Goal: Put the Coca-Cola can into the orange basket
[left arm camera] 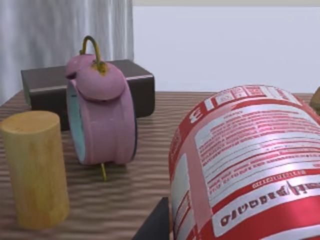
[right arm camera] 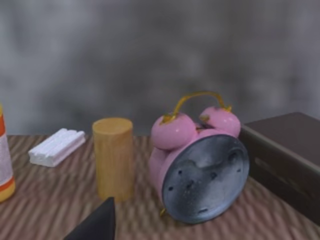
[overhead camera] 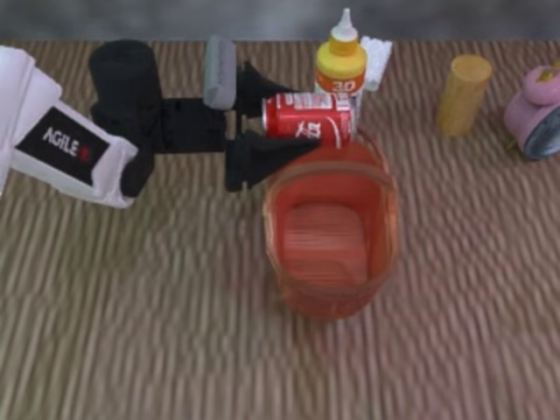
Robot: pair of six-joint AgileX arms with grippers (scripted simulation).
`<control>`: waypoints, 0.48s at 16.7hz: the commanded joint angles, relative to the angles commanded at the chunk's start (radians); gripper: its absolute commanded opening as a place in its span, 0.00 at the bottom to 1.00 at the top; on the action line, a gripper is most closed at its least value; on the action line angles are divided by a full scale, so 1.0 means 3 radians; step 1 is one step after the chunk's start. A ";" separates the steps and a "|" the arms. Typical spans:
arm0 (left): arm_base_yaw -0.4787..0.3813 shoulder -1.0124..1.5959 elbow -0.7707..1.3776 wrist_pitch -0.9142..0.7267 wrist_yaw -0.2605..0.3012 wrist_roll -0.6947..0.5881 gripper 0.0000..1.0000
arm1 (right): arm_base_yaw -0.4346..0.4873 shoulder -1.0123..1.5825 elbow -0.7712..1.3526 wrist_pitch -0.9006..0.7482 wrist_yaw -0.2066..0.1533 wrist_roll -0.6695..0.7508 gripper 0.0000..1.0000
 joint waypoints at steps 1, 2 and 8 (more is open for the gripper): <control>0.0000 0.0000 0.0000 0.0000 0.0000 0.0000 0.83 | 0.0000 0.0000 0.0000 0.0000 0.0000 0.0000 1.00; 0.0000 0.0000 0.0000 0.0000 0.0000 0.0000 0.90 | 0.0000 0.0000 0.0000 0.0000 0.0000 0.0000 1.00; 0.0000 0.0000 0.0000 0.0000 0.0000 0.0000 1.00 | 0.0000 0.0000 0.0000 0.0000 0.0000 0.0000 1.00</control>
